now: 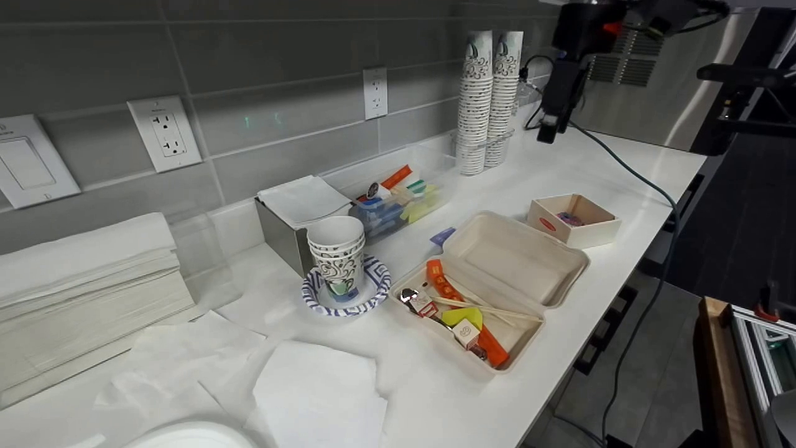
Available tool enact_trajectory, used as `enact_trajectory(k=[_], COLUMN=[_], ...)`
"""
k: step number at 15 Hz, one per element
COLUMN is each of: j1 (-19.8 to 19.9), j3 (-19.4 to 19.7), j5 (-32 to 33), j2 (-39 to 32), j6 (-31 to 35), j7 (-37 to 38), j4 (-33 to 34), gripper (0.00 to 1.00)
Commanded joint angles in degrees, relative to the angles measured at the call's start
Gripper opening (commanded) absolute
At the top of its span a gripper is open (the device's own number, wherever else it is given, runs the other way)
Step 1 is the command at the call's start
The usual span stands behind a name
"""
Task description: Put the three coffee cups in the black and white bowl on the left.
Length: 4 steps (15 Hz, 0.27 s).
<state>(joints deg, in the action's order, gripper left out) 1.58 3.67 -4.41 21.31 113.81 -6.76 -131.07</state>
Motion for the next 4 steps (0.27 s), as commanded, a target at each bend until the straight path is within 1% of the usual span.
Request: enact_trajectory(k=[1,4], j1=[0.3,0.6], j3=[0.9,1.5], j5=[0.1,0.1], j2=[2.3,5.7], j6=[-0.2,-0.1], j7=[-1.1,-1.8], j4=[-1.1,-3.2], gripper=[1.00,1.00])
